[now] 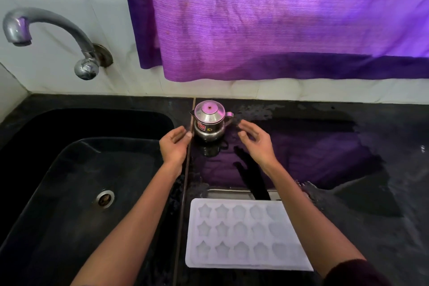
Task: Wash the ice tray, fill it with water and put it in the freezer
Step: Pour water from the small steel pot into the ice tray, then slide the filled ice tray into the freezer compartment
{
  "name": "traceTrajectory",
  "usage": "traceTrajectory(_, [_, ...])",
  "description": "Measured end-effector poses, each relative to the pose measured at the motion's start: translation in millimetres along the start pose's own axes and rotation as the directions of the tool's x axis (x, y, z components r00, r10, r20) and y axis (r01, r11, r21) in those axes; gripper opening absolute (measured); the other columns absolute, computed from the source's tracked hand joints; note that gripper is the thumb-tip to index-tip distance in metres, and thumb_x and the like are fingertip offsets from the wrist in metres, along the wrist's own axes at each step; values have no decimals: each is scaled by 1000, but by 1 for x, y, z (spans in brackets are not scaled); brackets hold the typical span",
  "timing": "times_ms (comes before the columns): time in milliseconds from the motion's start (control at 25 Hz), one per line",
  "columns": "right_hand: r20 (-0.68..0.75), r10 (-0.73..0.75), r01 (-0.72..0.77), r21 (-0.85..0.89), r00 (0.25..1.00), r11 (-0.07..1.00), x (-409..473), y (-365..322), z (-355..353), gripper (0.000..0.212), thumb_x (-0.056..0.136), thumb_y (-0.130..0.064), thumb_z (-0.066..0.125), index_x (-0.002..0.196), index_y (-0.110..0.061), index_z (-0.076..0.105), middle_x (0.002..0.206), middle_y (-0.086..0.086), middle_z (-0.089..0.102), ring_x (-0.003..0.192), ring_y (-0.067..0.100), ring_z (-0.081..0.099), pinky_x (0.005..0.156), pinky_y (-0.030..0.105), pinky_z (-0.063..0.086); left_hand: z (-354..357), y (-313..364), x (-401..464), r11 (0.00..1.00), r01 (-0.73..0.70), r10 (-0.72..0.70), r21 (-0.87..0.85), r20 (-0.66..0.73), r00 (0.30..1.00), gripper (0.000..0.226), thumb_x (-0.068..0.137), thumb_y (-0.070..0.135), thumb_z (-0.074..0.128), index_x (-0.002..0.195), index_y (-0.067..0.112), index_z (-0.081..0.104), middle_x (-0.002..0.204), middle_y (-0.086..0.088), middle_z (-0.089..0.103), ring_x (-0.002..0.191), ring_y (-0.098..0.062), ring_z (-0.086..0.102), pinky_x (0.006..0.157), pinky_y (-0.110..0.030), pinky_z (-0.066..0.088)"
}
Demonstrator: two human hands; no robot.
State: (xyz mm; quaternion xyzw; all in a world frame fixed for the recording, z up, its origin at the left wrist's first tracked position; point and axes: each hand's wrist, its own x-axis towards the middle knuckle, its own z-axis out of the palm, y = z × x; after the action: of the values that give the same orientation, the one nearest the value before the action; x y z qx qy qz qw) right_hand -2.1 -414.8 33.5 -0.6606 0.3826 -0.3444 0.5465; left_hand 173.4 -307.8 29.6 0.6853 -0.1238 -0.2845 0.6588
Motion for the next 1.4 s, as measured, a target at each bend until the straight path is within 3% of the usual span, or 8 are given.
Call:
traceTrajectory(200, [-74, 27, -30, -37, 997, 999, -91, 7, -50, 22, 94, -10, 54, 114, -8, 62, 107, 8, 68, 89, 18, 66, 73, 12, 51, -43, -15, -80, 997, -44, 37, 69, 101, 994, 22, 95, 14, 55, 114, 10, 64, 92, 8, 67, 81, -3, 63, 61, -11, 51])
traceTrajectory(360, [-202, 51, -76, -116, 978, 990, -149, 10, -87, 21, 93, -14, 58, 112, -11, 65, 101, -1, 67, 88, 6, 64, 74, 14, 53, -76, -26, -128, 989, -60, 43, 138, 121, 992, 26, 96, 20, 51, 119, 14, 61, 97, 12, 64, 89, -4, 62, 72, -20, 50])
traceTrajectory(520, [-328, 176, -221, -106, 928, 969, -184, 18, -107, 28, 91, -15, 60, 117, -6, 63, 102, 4, 67, 88, 15, 62, 81, 31, 52, -98, -39, -150, 990, 82, -97, 117, 130, 987, 36, 96, 21, 53, 129, 8, 54, 112, -3, 62, 97, -19, 61, 81, -32, 49])
traceTrajectory(800, [-228, 341, -368, -88, 912, 926, -215, 21, -103, 38, 91, -18, 60, 127, -4, 55, 106, 11, 64, 105, 28, 61, 93, 48, 50, -97, -46, -165, 957, 237, -272, 170, 230, 934, 30, 95, 20, 56, 121, 6, 58, 106, -7, 68, 93, -20, 66, 82, -34, 52])
traceTrajectory(920, [-227, 384, -402, -40, 895, 915, -217, 22, -100, 32, 92, -13, 59, 123, -5, 57, 108, 15, 64, 96, 26, 63, 81, 43, 55, -91, -46, -169, 951, 247, -287, 184, 238, 928, 25, 95, 15, 55, 117, 4, 61, 106, -9, 68, 88, -17, 66, 70, -25, 51])
traceTrajectory(1080, [-218, 415, -425, 4, 883, 905, -217, 24, -103, 22, 92, -3, 55, 112, -9, 61, 86, 2, 66, 72, 14, 64, 54, 23, 57, -87, -46, -167, 935, 287, -329, 209, 204, 922, 29, 93, 3, 55, 122, 2, 57, 107, -12, 64, 87, -20, 63, 64, -27, 50])
traceTrajectory(1320, [-189, 473, -464, 90, 861, 881, -214, 29, -108, 29, 90, 0, 59, 118, -4, 61, 97, 11, 67, 83, 25, 66, 66, 33, 58, -85, -47, -163, 916, 308, -356, 258, 162, 921, 23, 93, -1, 53, 114, 5, 61, 97, -7, 67, 76, -17, 63, 55, -28, 49])
traceTrajectory(1400, [-166, 494, -476, 138, 854, 869, -213, 29, -109, 31, 89, 1, 59, 119, -3, 60, 100, 14, 66, 82, 24, 66, 61, 29, 59, -83, -46, -163, 911, 320, -363, 259, 143, 921, 22, 93, -1, 54, 111, 6, 62, 87, -3, 67, 75, -16, 63, 54, -29, 50])
